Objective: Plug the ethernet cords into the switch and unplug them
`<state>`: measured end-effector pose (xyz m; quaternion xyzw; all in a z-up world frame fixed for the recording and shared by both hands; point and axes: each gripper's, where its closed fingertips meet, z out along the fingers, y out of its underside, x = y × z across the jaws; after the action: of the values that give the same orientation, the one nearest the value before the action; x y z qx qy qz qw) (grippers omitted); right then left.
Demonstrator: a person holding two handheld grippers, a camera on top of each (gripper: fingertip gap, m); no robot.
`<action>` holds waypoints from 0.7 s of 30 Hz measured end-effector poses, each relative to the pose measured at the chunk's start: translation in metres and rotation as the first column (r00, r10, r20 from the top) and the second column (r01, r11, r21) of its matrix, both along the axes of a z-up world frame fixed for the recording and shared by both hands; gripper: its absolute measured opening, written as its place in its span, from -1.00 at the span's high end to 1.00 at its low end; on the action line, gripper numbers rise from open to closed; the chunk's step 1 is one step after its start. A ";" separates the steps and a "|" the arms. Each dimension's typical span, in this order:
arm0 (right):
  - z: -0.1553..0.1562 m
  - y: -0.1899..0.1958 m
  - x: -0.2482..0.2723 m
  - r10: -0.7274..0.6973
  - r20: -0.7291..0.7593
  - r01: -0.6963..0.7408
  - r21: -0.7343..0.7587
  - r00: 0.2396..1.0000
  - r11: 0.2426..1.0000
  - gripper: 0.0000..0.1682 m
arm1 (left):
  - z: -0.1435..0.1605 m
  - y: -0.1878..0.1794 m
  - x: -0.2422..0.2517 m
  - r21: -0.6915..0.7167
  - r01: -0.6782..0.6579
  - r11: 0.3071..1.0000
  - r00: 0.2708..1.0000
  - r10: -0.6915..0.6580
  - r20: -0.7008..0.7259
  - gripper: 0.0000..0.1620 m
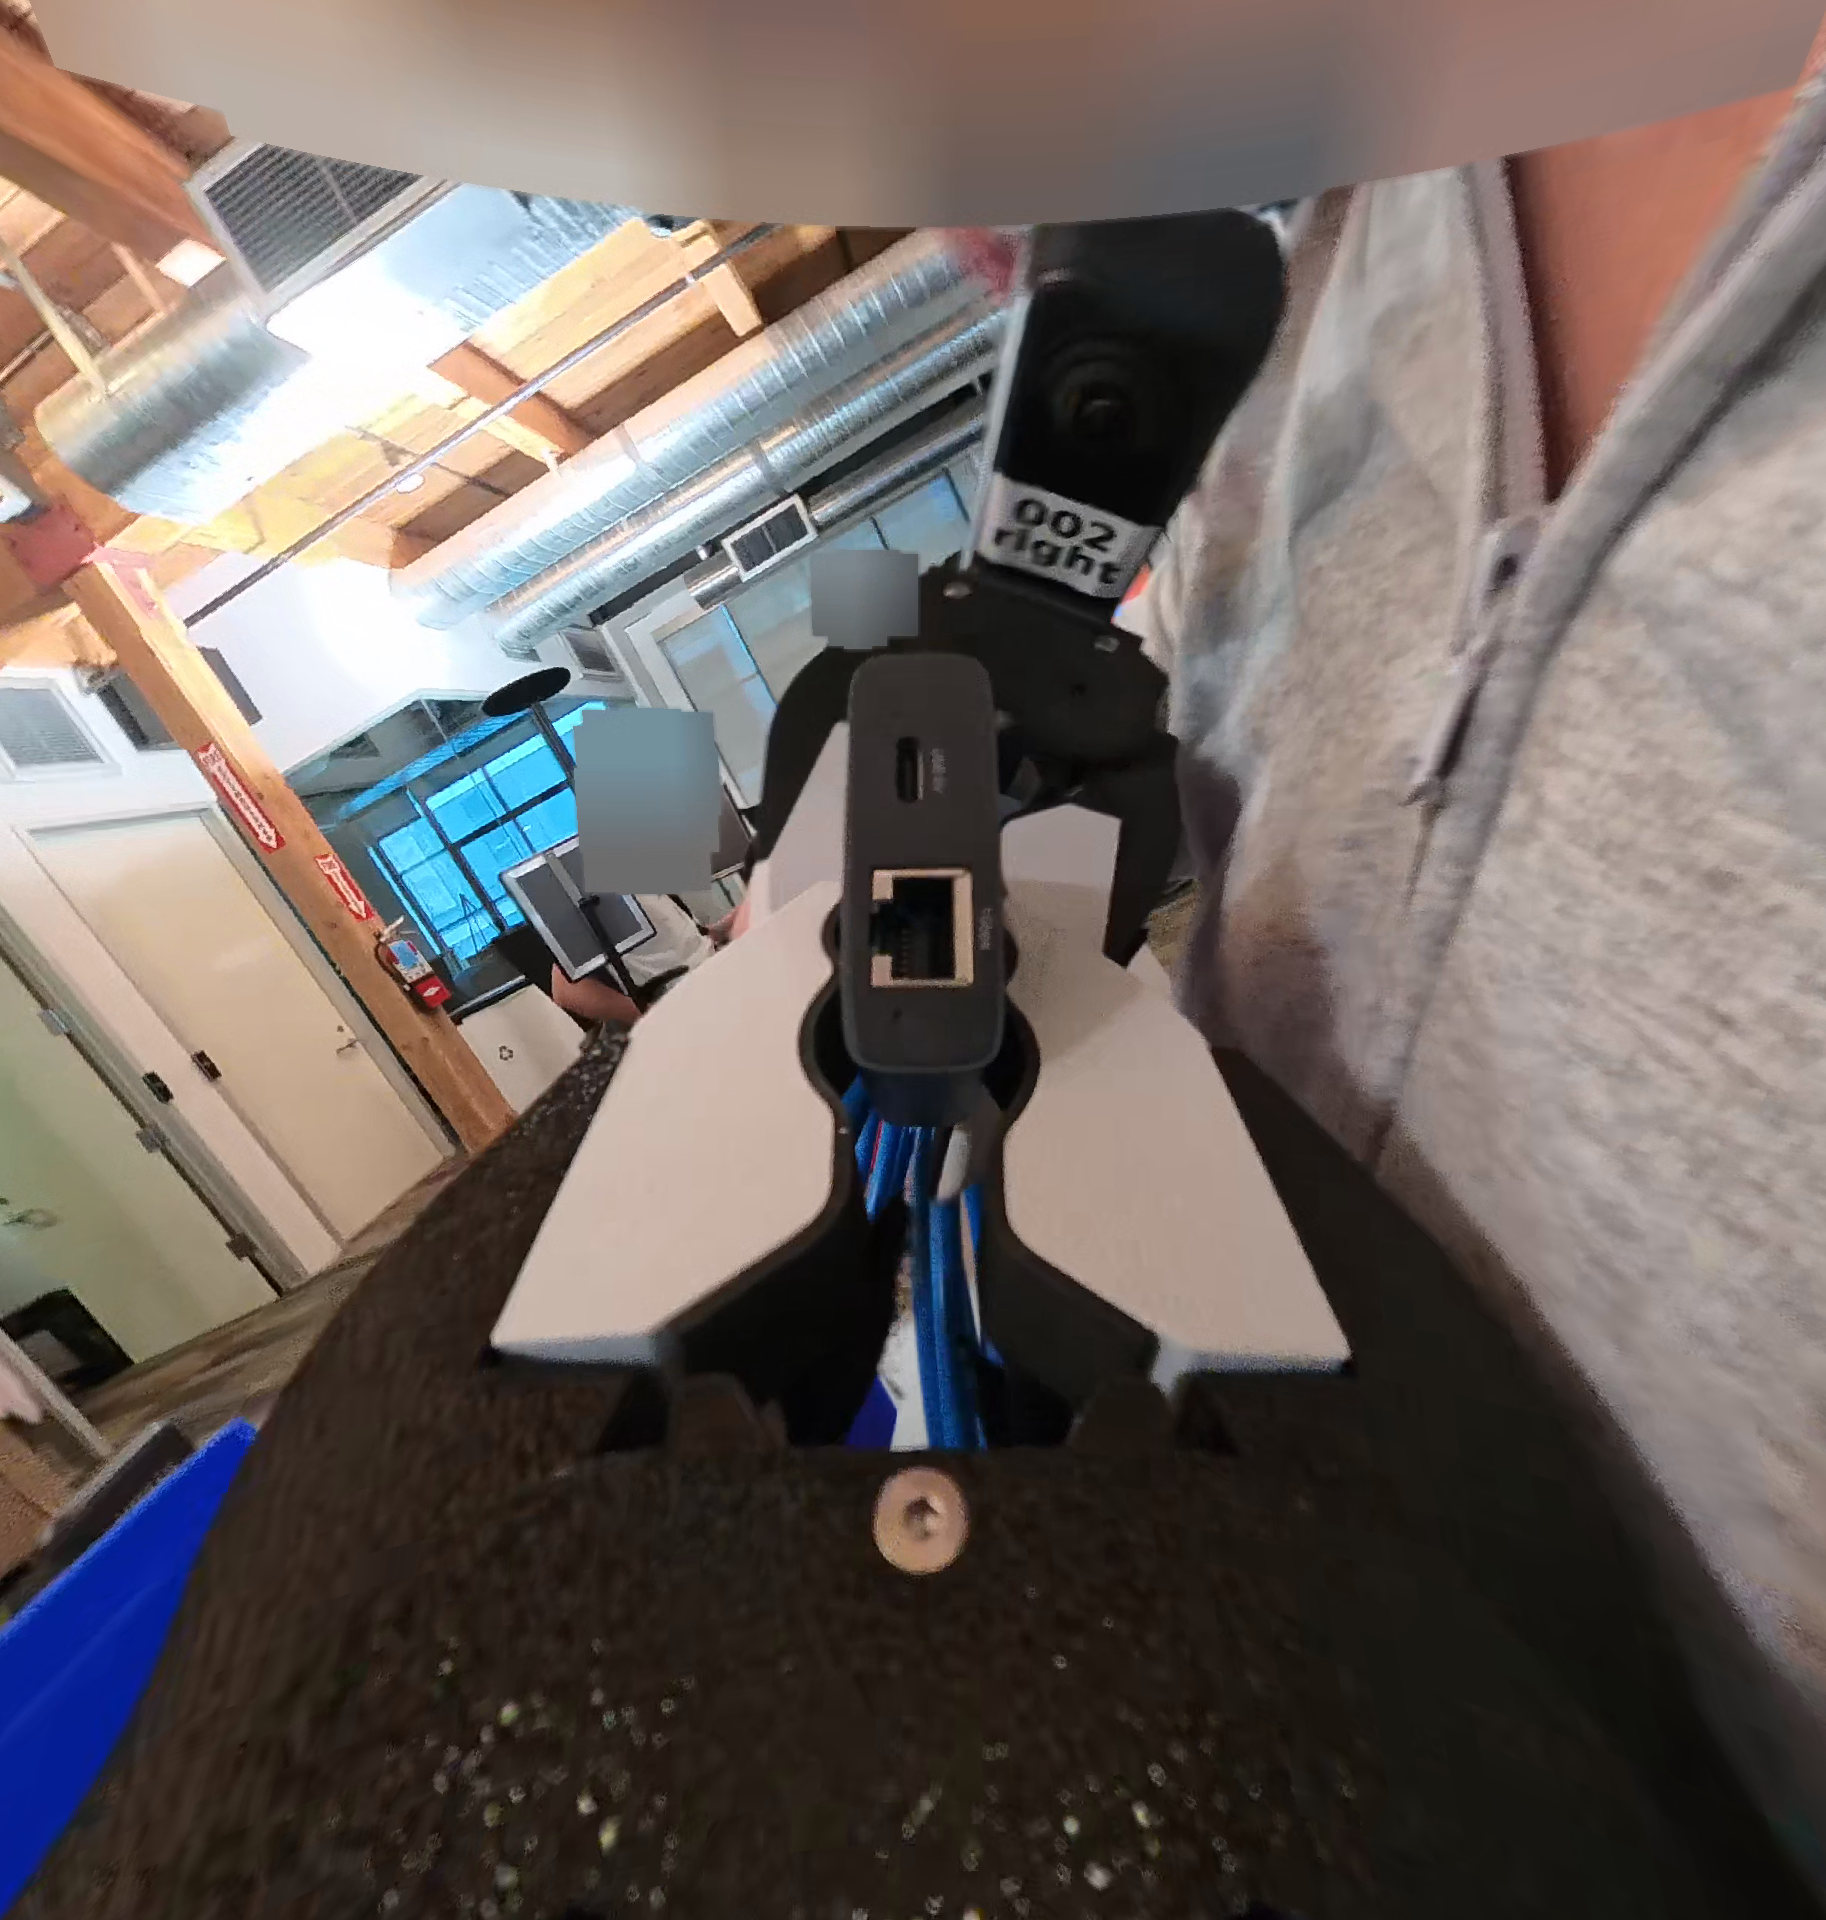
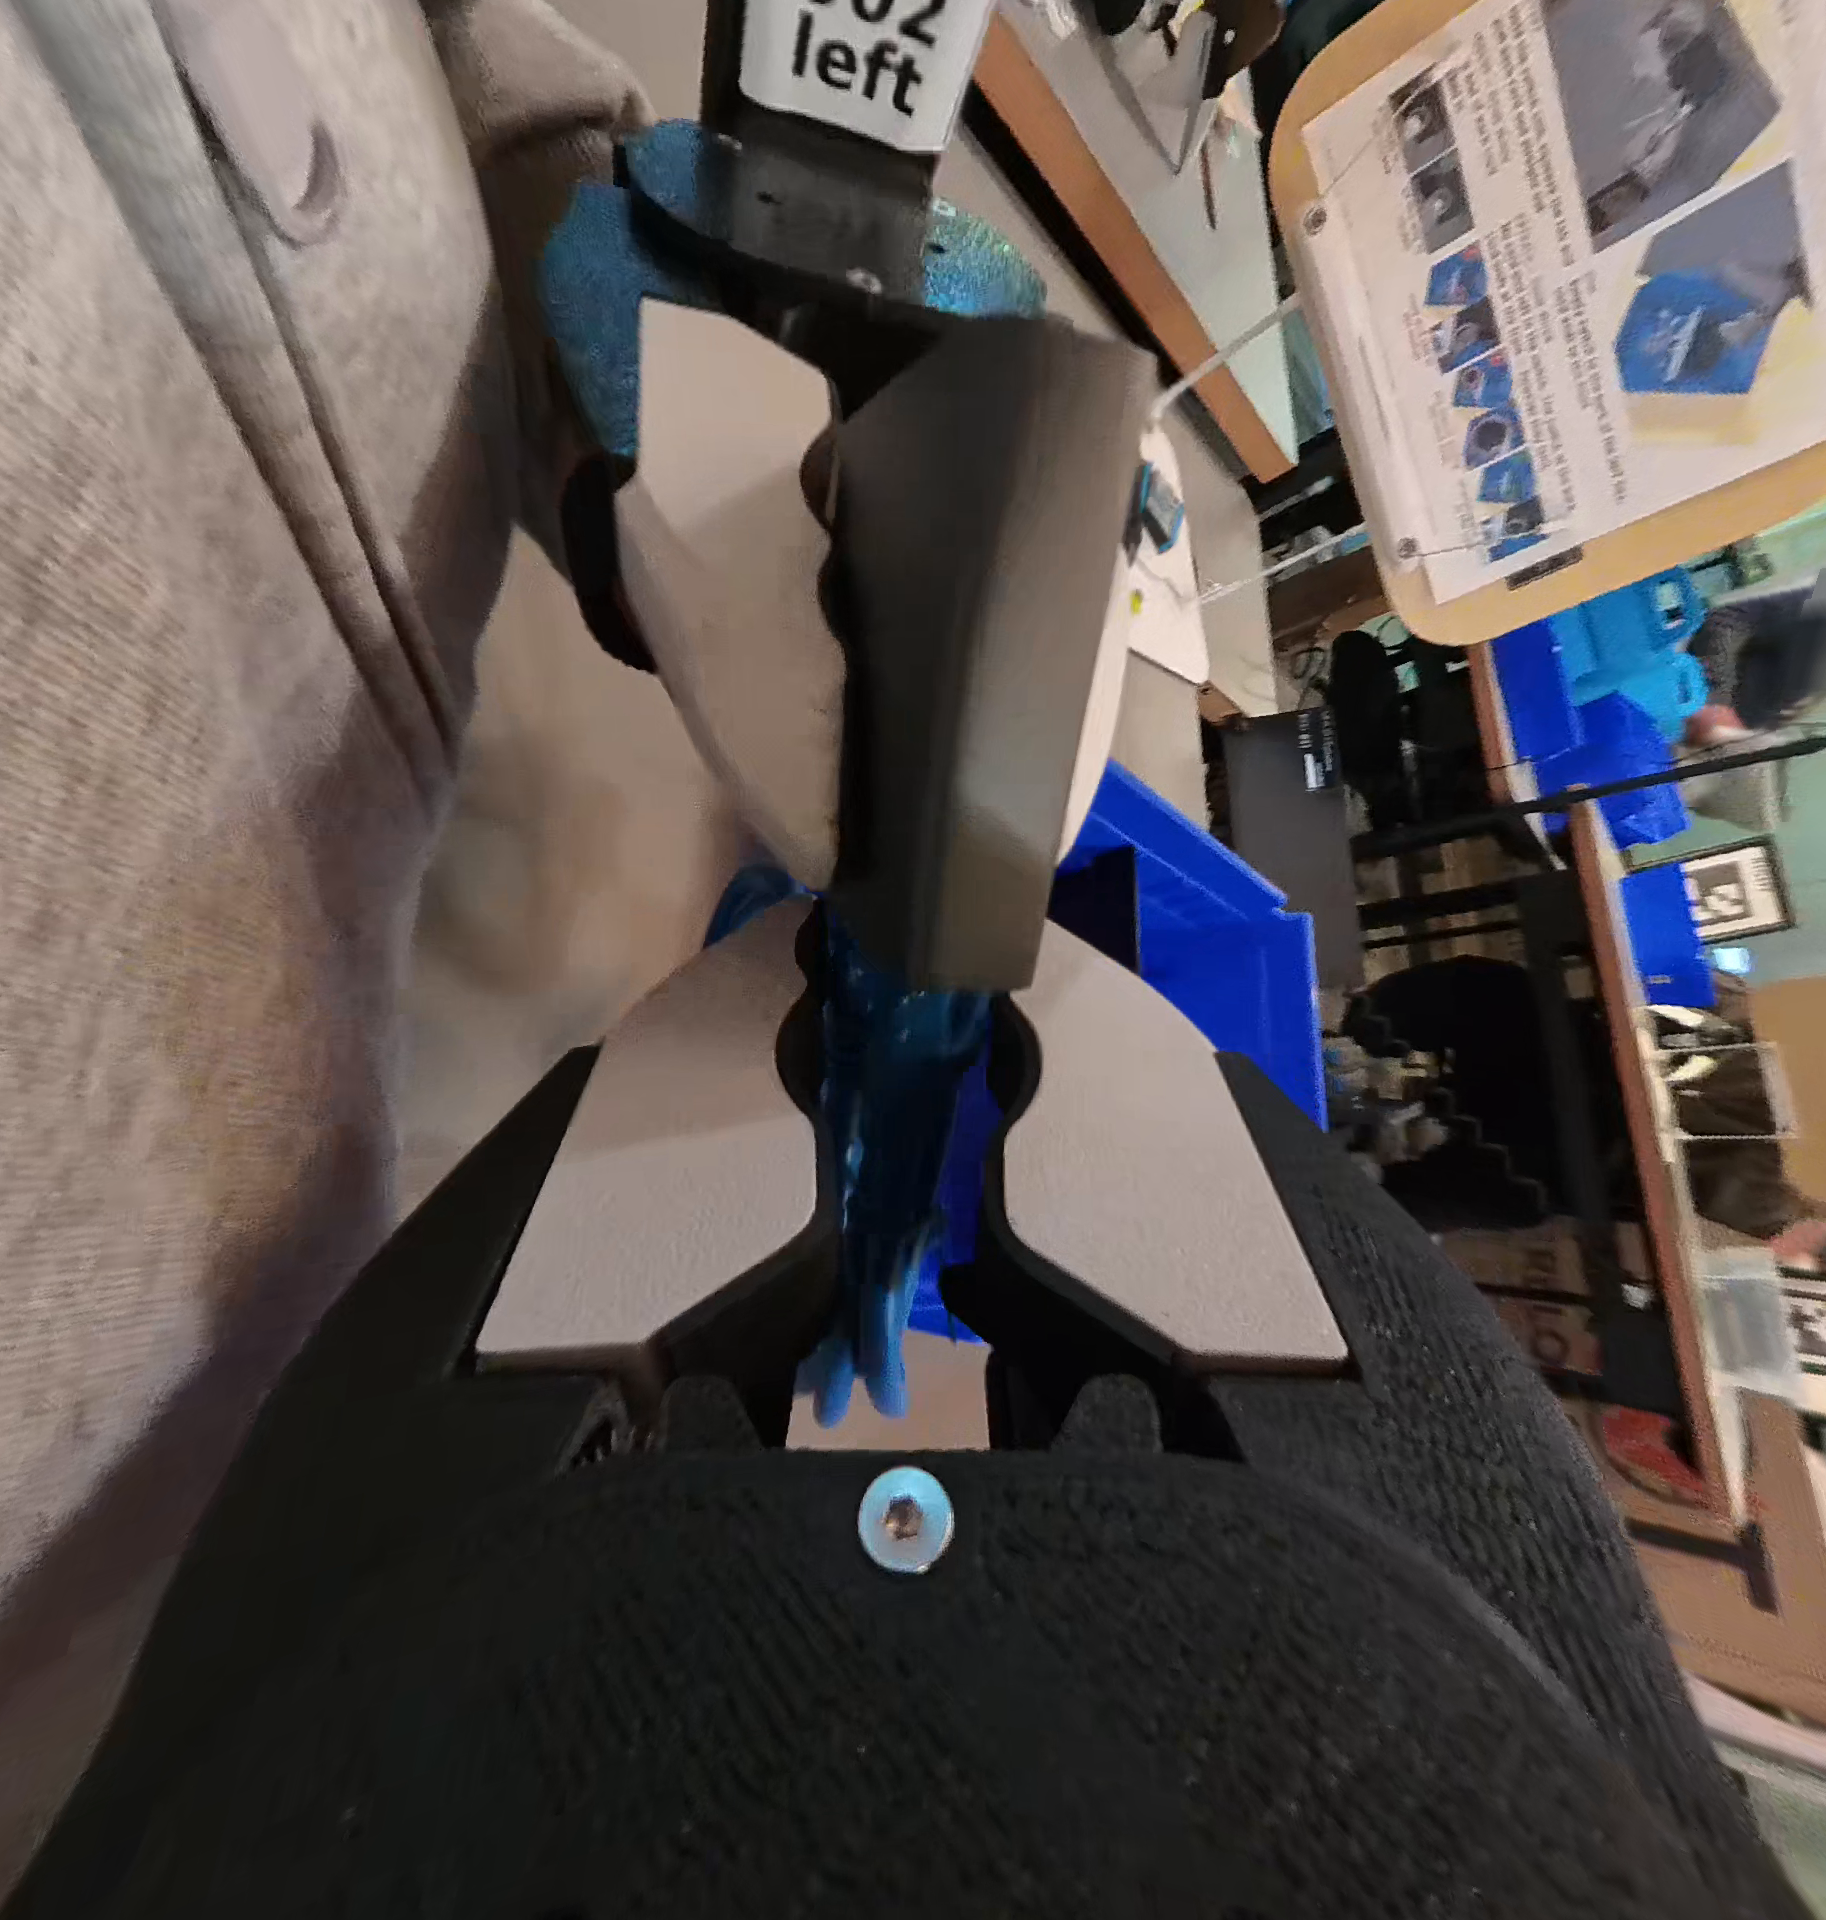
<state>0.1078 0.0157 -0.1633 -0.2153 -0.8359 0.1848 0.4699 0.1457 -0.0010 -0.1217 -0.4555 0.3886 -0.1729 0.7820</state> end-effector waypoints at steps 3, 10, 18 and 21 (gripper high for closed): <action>-0.003 -0.002 -0.001 0.012 -0.003 -0.012 0.028 1.000 1.000 0.71 | 0.003 -0.003 0.008 0.054 -0.039 0.998 0.997 0.042 -0.062 0.75; 0.004 0.001 -0.003 0.009 -0.093 0.007 0.170 0.996 0.985 0.73 | 0.004 -0.003 0.008 0.047 -0.064 0.997 0.996 0.067 -0.064 0.75; 0.007 0.002 0.006 0.115 -0.119 -0.072 0.315 0.986 0.946 0.74 | 0.002 -0.004 0.018 -0.068 -0.003 0.998 0.999 0.000 -0.049 0.72; 0.010 0.004 0.006 0.215 -0.081 -0.163 0.417 0.973 0.894 0.75 | 0.004 0.000 0.018 -0.121 0.020 0.992 1.000 -0.020 -0.005 0.69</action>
<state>0.1139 0.0196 -0.1532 -0.0182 -0.8417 0.0643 0.5358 0.1634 -0.0012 -0.1173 -0.4986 0.3842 -0.2027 0.7501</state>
